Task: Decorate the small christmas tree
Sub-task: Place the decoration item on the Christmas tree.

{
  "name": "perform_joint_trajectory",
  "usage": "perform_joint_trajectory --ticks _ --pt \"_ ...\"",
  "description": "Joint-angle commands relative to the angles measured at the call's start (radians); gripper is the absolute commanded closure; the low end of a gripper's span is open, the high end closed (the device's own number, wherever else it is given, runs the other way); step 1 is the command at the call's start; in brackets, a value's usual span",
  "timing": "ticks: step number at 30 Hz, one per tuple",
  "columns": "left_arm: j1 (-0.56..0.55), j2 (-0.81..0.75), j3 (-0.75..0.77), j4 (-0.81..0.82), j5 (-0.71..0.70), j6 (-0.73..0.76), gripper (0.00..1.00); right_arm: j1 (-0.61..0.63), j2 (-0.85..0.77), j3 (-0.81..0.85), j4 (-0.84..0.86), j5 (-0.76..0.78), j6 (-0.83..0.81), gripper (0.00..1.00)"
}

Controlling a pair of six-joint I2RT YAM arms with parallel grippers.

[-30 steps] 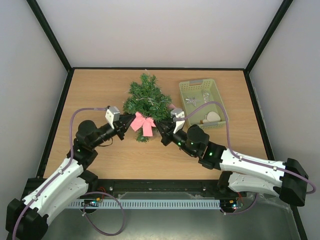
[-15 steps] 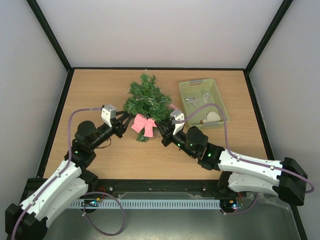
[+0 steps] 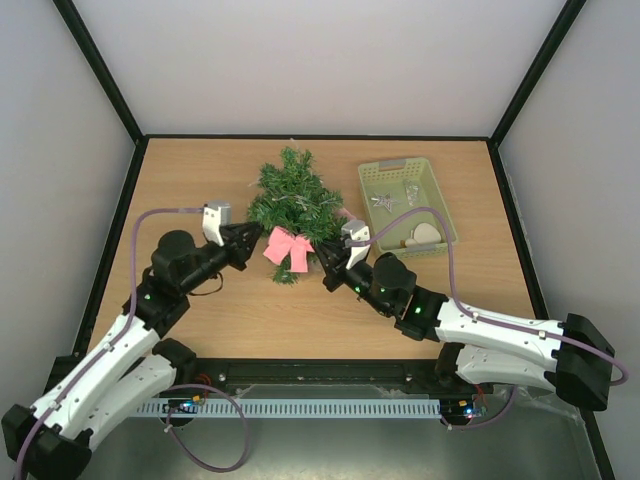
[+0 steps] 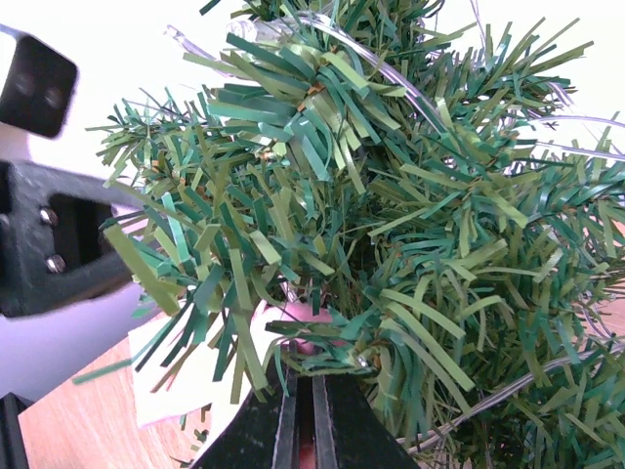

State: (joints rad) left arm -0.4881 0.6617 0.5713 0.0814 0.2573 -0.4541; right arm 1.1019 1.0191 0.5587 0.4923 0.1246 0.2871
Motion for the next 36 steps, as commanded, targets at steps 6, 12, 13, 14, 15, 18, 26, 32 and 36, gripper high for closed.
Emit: perform_joint_trajectory --ticks 6,12,13,14,15,18,26,32,36 --pt "-0.152 0.047 0.135 -0.166 -0.178 -0.061 0.89 0.006 0.019 -0.008 0.084 0.034 -0.008 0.98" --pt "-0.178 0.043 0.238 -0.295 -0.309 -0.076 0.85 0.006 0.016 -0.01 0.074 0.035 -0.005 0.98" --pt "-0.178 0.039 0.242 -0.278 -0.286 -0.08 0.85 0.006 0.016 -0.012 0.074 0.036 -0.005 0.98" --pt "-0.18 0.036 0.241 -0.256 -0.241 -0.084 0.85 0.006 0.017 -0.013 0.074 0.037 -0.005 0.98" --pt "-0.183 0.037 0.238 -0.238 -0.209 -0.088 0.85 0.006 0.018 -0.013 0.074 0.038 -0.005 0.98" --pt "-0.205 0.054 0.23 -0.21 -0.158 -0.083 0.87 0.006 0.018 -0.014 0.074 0.039 0.001 0.98" --pt "-0.334 0.104 0.181 -0.145 -0.186 -0.057 0.91 0.006 0.017 -0.012 0.073 0.043 0.003 0.98" --pt "-0.411 0.094 0.18 -0.164 -0.314 -0.06 0.89 0.006 0.018 -0.012 0.069 0.043 0.003 0.98" --pt "-0.417 0.083 0.184 -0.152 -0.3 -0.047 0.89 0.006 0.018 -0.019 0.073 0.043 0.006 0.98"
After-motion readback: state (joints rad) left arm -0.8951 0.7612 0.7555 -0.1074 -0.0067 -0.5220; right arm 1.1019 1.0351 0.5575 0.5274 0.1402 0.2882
